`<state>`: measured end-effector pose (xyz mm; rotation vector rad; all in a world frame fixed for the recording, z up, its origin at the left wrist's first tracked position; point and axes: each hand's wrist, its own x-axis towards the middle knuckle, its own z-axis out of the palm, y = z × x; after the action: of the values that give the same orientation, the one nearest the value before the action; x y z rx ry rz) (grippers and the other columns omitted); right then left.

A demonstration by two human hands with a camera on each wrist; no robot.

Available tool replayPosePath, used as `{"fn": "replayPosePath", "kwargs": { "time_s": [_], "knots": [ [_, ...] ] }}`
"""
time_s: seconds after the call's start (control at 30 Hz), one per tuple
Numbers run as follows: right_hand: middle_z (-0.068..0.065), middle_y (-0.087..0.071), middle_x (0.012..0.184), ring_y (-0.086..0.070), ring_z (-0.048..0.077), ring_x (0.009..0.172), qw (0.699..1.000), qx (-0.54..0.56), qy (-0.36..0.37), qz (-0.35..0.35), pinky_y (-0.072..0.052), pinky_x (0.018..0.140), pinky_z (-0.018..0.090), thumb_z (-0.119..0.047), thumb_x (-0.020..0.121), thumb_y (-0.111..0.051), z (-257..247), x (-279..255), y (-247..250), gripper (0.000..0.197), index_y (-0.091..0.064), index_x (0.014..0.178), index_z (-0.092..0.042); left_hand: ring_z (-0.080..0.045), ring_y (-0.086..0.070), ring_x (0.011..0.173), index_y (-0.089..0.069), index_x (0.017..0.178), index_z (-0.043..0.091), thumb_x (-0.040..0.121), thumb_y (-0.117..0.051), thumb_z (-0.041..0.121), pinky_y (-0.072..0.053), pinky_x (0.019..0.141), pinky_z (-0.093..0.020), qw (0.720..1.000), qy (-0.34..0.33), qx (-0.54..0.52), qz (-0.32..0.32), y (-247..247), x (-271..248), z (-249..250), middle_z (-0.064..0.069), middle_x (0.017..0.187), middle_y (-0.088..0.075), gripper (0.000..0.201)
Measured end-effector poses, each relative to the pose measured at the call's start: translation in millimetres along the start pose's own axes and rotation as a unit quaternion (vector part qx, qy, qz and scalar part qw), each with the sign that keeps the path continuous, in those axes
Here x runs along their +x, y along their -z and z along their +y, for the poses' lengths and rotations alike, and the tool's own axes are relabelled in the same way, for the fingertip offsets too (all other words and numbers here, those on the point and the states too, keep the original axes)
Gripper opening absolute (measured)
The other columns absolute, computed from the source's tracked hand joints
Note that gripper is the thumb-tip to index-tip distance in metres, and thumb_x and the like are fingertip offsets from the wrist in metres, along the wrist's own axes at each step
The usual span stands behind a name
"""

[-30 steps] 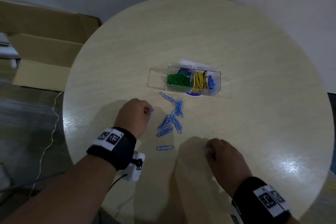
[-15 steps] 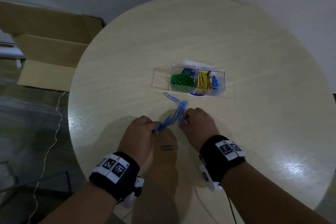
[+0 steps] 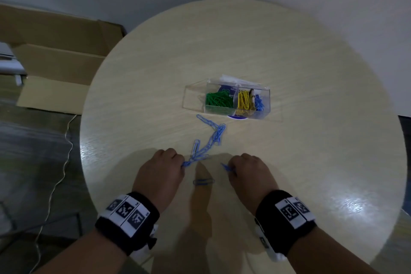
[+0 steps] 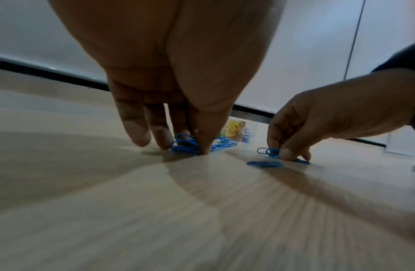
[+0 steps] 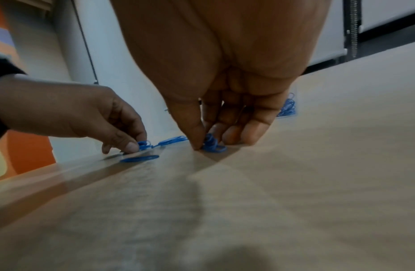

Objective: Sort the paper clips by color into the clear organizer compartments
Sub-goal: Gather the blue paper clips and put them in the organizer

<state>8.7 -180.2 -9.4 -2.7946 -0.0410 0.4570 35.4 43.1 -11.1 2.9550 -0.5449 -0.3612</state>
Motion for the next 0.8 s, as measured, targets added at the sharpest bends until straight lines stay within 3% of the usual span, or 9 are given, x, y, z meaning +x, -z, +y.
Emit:
{"fn": "replayPosePath", "kwargs": {
  "time_s": [0.1, 0.17, 0.27, 0.37, 0.53, 0.6, 0.67, 0.8],
  "knots": [
    [0.008, -0.059, 0.067, -0.060, 0.033, 0.059, 0.999, -0.043, -0.011, -0.028, -0.047, 0.047, 0.033, -0.020, 0.069, -0.072, -0.9, -8.9, 2.0, 0.015, -0.059, 0.069, -0.014, -0.030, -0.057, 0.063, -0.059, 0.069, 0.018, 0.076, -0.054, 0.028, -0.046, 0.045, -0.035, 0.998, -0.007, 0.053, -0.025, 4.8, -4.0, 3.8, -0.005, 0.071, -0.054, 0.013],
    [0.008, -0.056, 0.062, -0.058, 0.033, 0.053, 0.999, -0.042, -0.002, -0.018, -0.044, 0.042, 0.033, -0.019, 0.068, -0.073, 3.6, -13.0, 1.0, 0.017, -0.056, 0.066, -0.014, -0.031, -0.056, 0.056, -0.057, 0.067, 0.018, 0.076, -0.053, 0.027, -0.044, 0.043, -0.034, 0.997, -0.019, 0.065, -0.031, 5.9, -5.0, 1.9, -0.006, 0.067, -0.053, 0.014],
    [0.009, -0.061, 0.075, -0.061, 0.034, 0.068, 1.000, -0.021, -0.008, 0.009, -0.047, 0.055, 0.037, -0.020, 0.079, -0.060, 15.0, -16.1, 7.8, 0.008, -0.061, 0.077, -0.012, -0.031, -0.056, 0.053, -0.054, 0.065, 0.020, 0.079, -0.047, 0.031, -0.042, 0.042, -0.033, 0.998, -0.031, 0.054, -0.031, 12.3, -4.2, 3.2, -0.004, 0.066, -0.052, 0.019],
    [0.003, -0.063, 0.085, -0.061, 0.028, 0.078, 0.999, 0.013, -0.040, 0.031, -0.044, 0.062, 0.033, -0.028, 0.084, -0.052, 31.0, -22.6, 15.6, 0.015, -0.064, 0.088, -0.018, -0.026, -0.060, 0.059, -0.056, 0.071, 0.022, 0.078, -0.044, 0.040, -0.043, 0.048, -0.033, 0.999, -0.031, -0.032, -0.021, 29.6, 3.0, 18.9, 0.001, 0.069, -0.054, 0.023],
    [-0.002, -0.063, 0.082, -0.060, 0.023, 0.076, 0.984, 0.120, -0.118, 0.055, -0.039, 0.063, 0.027, -0.037, 0.083, -0.062, 61.8, -25.4, 25.0, 0.013, -0.064, 0.084, -0.024, -0.020, -0.062, 0.072, -0.067, 0.077, 0.021, 0.077, -0.067, 0.030, -0.047, 0.064, -0.032, 0.979, 0.010, -0.201, 0.040, 77.2, 49.6, 73.0, 0.002, 0.074, -0.065, 0.009],
    [-0.006, -0.065, 0.076, -0.060, 0.019, 0.071, 0.967, 0.182, -0.161, 0.081, -0.040, 0.061, 0.025, -0.033, 0.081, -0.065, 73.4, -24.2, 32.5, 0.004, -0.065, 0.079, -0.029, -0.020, -0.062, 0.070, -0.065, 0.073, 0.020, 0.080, -0.067, 0.026, -0.047, 0.063, -0.031, 0.968, 0.009, -0.241, 0.063, 87.4, 80.1, 91.0, 0.003, 0.069, -0.064, 0.010],
    [-0.009, -0.066, 0.070, -0.060, 0.015, 0.064, 0.946, 0.239, -0.184, 0.122, -0.043, 0.057, 0.025, -0.028, 0.080, -0.068, 84.7, -21.0, 41.6, 0.008, -0.064, 0.074, -0.032, -0.021, -0.063, 0.068, -0.064, 0.069, 0.018, 0.081, -0.065, 0.023, -0.050, 0.065, -0.032, 0.954, 0.013, -0.290, 0.076, 89.7, 111.6, 105.9, 0.002, 0.065, -0.063, 0.013],
    [-0.012, -0.066, 0.065, -0.056, 0.002, 0.054, 0.925, 0.279, -0.195, 0.169, -0.038, 0.049, 0.013, -0.023, 0.080, -0.070, 100.2, -11.3, 63.3, 0.009, -0.068, 0.075, -0.030, -0.022, -0.065, 0.072, -0.073, 0.082, 0.012, 0.086, -0.061, 0.022, -0.051, 0.067, -0.031, 0.948, 0.022, -0.306, 0.083, 84.3, 157.9, 133.7, -0.006, 0.078, -0.072, 0.016]
  ]
}}
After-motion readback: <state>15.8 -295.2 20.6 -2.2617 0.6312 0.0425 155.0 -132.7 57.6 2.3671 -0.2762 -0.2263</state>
